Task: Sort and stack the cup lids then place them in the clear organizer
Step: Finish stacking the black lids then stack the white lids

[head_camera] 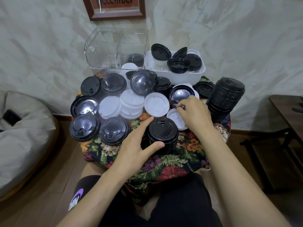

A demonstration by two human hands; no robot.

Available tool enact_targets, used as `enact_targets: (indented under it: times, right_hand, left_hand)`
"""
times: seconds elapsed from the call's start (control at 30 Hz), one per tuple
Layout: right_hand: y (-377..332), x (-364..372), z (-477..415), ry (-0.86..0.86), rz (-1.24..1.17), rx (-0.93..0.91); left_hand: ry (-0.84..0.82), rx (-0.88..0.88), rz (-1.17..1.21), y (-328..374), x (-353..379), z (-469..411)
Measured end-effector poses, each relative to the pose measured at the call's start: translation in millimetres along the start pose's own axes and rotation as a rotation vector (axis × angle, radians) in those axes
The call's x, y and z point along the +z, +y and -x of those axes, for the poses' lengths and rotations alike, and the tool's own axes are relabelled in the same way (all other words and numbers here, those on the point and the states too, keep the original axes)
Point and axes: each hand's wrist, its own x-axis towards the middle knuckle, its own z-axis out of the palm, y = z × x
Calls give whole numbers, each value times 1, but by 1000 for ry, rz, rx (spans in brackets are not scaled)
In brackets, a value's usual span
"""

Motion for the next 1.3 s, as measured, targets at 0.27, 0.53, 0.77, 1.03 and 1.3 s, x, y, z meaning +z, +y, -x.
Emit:
enact_targets:
  times: [0.27, 0.53, 0.77, 1.03, 1.3]
  right_hand:
    - [6, 3, 3, 36, -60, -19]
    - [-3, -16, 33, 310, -699, -13]
    - [-13, -42, 63, 43, -1233, 45]
    - [-13, -35, 74, 32, -1279, 121]
    - [-7, -26, 78, -187, -1116, 121]
  left_hand:
    - [-5, -3, 1, -3, 1, 0]
    - [-7, -4, 6, -3, 1, 0]
    - [-5, -7, 4, -3, 1, 0]
    - [0, -2, 17, -2, 0, 0]
    - [-1, 10, 37, -1, 0, -1]
